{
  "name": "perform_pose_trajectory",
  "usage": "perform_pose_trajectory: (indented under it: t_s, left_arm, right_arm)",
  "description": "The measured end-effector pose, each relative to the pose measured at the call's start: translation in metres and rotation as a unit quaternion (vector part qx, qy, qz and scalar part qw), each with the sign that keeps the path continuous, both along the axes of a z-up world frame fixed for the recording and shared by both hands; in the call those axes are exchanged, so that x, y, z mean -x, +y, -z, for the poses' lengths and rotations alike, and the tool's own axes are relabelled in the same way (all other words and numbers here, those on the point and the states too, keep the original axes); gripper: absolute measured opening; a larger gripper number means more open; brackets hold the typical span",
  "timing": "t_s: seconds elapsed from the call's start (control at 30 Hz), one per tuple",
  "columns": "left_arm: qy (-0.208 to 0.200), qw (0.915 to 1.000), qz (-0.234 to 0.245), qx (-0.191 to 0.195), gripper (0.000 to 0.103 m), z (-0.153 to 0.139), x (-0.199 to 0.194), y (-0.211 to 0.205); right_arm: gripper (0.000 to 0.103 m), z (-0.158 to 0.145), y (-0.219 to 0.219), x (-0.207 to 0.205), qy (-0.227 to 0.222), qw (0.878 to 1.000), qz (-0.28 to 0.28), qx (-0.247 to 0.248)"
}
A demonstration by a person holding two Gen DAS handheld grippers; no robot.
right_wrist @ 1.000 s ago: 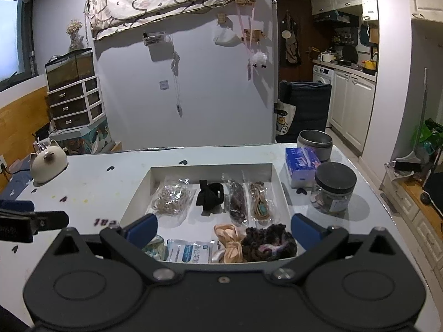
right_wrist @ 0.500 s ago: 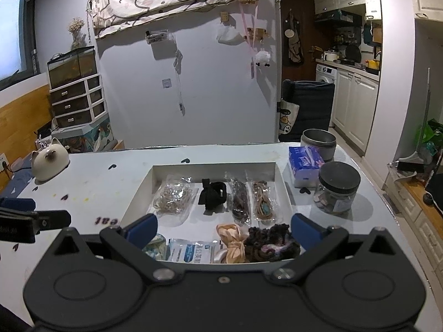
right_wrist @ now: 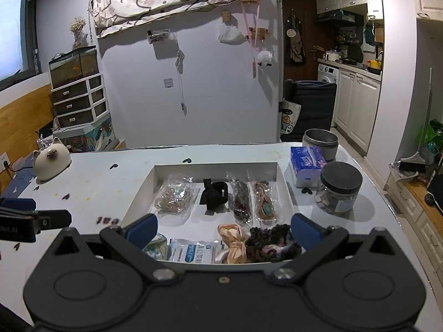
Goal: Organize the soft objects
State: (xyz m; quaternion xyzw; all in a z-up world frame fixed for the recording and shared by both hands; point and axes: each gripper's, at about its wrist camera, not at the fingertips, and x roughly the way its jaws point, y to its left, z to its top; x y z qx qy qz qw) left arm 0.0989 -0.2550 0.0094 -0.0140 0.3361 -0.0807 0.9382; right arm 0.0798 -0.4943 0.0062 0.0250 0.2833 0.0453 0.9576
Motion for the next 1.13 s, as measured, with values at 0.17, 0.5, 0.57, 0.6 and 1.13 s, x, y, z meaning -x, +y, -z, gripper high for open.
perform_pose_trajectory:
  t_s: [0.17,0.5,0.57,0.6,1.13]
  left_arm:
    - [0.0,1.0,0.0,-0.001,0.103,0.0001,-0.0002,0.0003]
    - [-0.001,1.0,0.0,-0.001,0.103,-0.0001,0.0003,0.0005]
    - [-0.001,1.0,0.0,-0.001,0.103,-0.0001,0.0003,0.0006]
    - [-0.001,1.0,0.0,-0.001,0.103,0.0,0.0002,0.0007]
    - [-0.001,1.0,-0.004,-0.003,0.103,-0.0011,-0.0009,0.0024]
  right_arm:
    - [0.103,0.0001,0.0005,0.0,0.0,1.0,-0.001,0.0]
    - [0.103,0.0001,0.0003,0.0,0.0,1.0,-0.001,0.0]
    - [0.103,0.0001,0.0002,0.0,0.0,1.0,-0.001,0.0]
    - [0.103,0.0004,0.0008,-0.0003,0.0,1.0,-0.001,-0.001]
    - [0.103,0.0002,-0.0003,-0.0005,0.0,1.0,-0.001,-0.001]
